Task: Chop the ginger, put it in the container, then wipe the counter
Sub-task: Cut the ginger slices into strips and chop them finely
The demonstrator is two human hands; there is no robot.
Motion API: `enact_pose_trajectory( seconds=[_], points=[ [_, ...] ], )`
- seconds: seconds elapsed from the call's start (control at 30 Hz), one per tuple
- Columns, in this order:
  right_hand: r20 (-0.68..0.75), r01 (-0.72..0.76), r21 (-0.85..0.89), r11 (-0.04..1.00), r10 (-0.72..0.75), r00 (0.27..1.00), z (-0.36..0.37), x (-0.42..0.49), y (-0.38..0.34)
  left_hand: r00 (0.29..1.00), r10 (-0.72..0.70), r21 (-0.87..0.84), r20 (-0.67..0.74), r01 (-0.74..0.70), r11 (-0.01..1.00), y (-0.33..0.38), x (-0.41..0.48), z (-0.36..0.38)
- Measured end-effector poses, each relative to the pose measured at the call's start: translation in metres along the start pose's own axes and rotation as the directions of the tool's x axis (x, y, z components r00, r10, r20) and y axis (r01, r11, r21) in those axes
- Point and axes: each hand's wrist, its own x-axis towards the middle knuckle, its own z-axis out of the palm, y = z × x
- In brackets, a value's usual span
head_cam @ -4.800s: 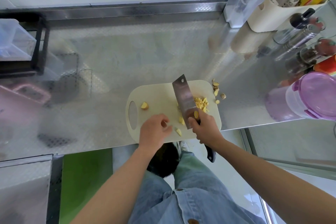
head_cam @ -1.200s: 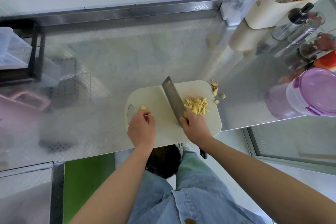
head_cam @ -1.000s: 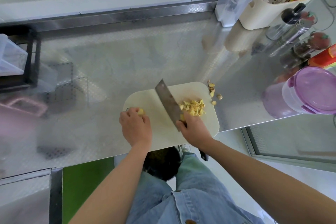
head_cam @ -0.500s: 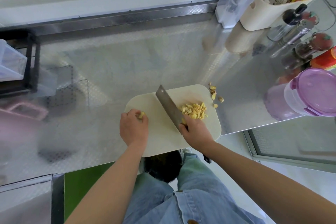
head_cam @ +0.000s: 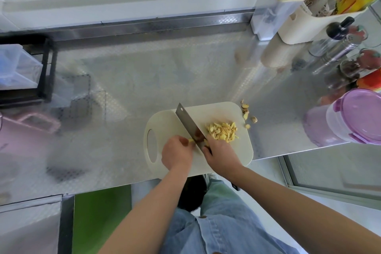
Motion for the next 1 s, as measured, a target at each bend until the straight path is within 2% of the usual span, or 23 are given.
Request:
enact_pose_trajectory(
  seconds=[0.23, 0.37, 0.53, 1.0],
  points=[
    [0.03, 0.021, -0.064, 0.998, -0.019, 0.999, -0.002, 0.001, -0.001, 0.986, -0.157, -0.17, 0.049, 0.163, 0.972, -0.005, 0.003, 0.0],
    [0.051, 0.022, -0.056, 0.998, -0.02, 0.999, -0.006, 0.003, -0.002, 0.979, -0.194, -0.199, 0.066, 0.203, 0.959, -0.004, 0.003, -0.001],
    [-0.021, 0.02, -0.033, 0.999, -0.021, 1.0, -0.014, 0.006, -0.004, 0.978, -0.194, -0.183, 0.073, 0.205, 0.962, -0.003, 0.004, -0.001],
    [0.078, 0.034, -0.123, 0.992, -0.025, 0.997, -0.011, 0.001, -0.011, 0.983, -0.166, -0.137, 0.075, 0.175, 0.975, -0.001, 0.004, -0.001]
  ],
)
